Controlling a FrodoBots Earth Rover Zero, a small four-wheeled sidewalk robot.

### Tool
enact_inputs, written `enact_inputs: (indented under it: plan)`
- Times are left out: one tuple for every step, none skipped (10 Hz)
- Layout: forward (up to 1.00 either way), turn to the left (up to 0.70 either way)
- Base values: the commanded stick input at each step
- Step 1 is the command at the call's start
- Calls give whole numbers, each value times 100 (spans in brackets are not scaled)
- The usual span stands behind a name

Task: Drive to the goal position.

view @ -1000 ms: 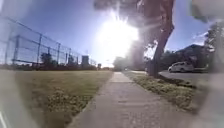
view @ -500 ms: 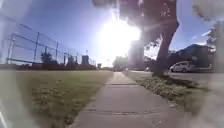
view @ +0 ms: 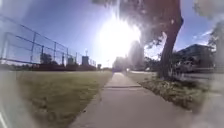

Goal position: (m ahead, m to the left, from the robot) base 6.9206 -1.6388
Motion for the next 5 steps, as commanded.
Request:
enact_inputs:
  plan:
    - [100, 2]
    - [100, 0]
    - [100, 0]
    - [100, 2]
    - [100, 1]
